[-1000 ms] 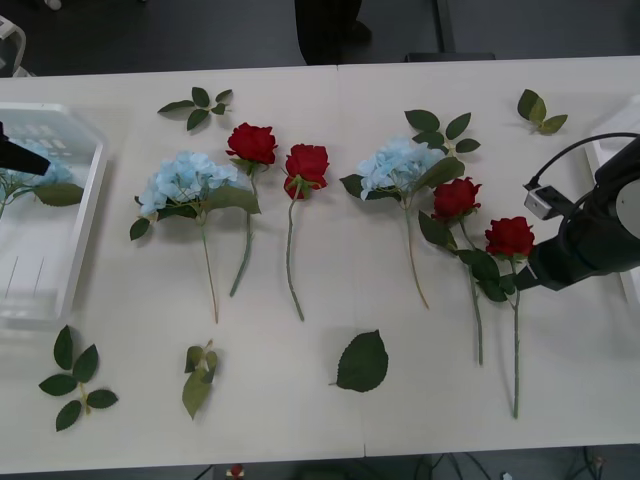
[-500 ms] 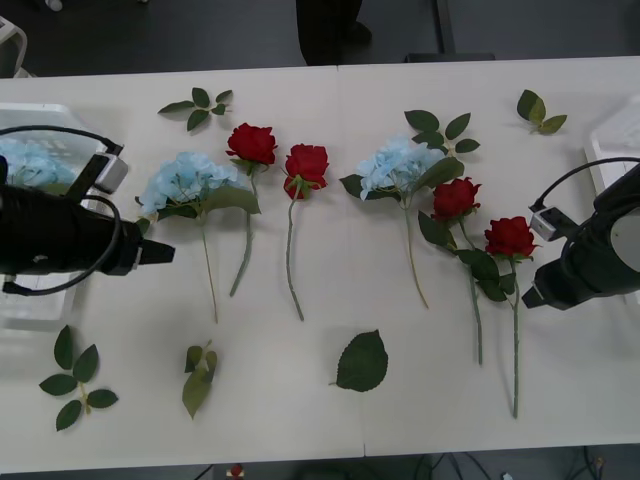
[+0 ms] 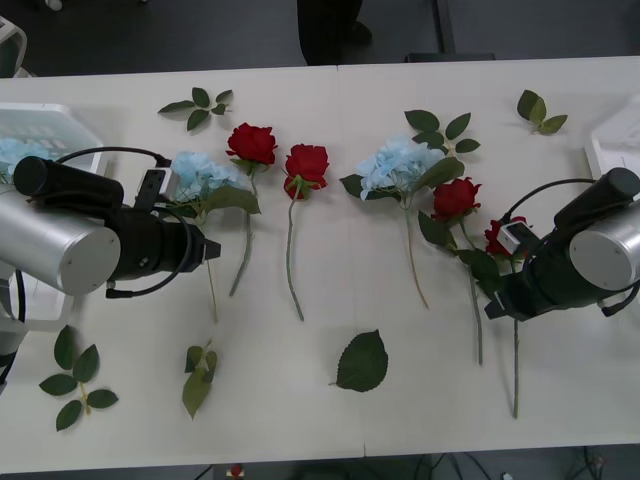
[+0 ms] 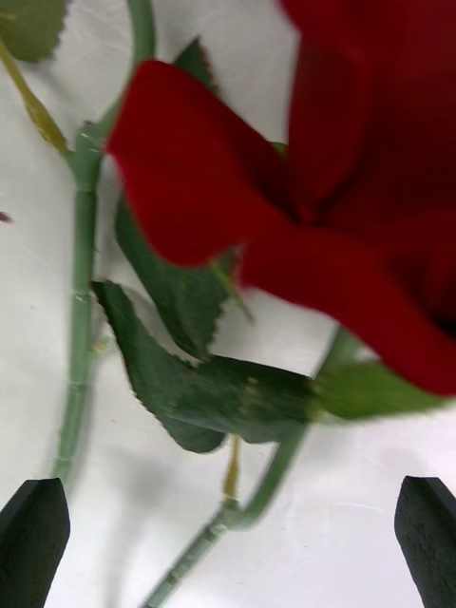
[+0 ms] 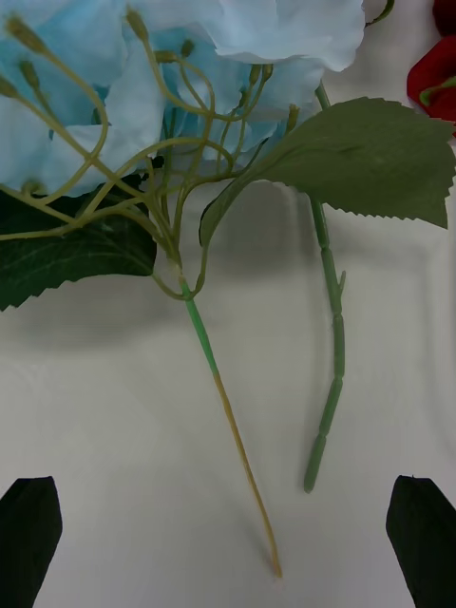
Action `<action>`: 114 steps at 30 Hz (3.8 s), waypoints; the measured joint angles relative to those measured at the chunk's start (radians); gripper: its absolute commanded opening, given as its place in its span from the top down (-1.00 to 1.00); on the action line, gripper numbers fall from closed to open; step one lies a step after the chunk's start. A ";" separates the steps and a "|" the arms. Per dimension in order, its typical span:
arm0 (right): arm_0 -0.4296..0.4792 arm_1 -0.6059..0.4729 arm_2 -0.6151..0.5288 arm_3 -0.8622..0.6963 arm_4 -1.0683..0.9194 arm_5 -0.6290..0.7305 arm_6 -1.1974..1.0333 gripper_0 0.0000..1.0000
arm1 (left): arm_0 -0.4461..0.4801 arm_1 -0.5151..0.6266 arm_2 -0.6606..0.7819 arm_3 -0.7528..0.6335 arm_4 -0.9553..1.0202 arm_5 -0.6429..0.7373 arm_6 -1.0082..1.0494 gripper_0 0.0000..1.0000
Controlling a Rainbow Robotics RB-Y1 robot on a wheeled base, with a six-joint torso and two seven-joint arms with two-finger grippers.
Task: Place the red flowers into the right box and the blue flowers into the left box. If a person shows an open palm, hand one flower to the person first, then continue sorting.
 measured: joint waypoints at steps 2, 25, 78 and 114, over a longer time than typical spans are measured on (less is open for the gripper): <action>0.000 0.010 0.000 0.005 0.002 0.000 -0.004 -0.83 | -0.030 -0.006 -0.026 0.033 -0.019 0.000 0.014 -1.00; 0.000 0.037 0.000 0.022 0.023 -0.023 -0.044 1.00 | -0.250 -0.069 -0.155 0.407 -0.108 -0.068 0.045 -1.00; -0.610 -0.047 0.131 1.027 0.301 -0.253 0.338 1.00 | -0.271 0.588 0.300 0.446 0.308 0.474 -0.568 1.00; -0.613 0.023 0.154 1.129 0.245 -0.232 0.263 -0.90 | -0.117 0.583 0.360 0.498 0.556 0.131 -0.696 -1.00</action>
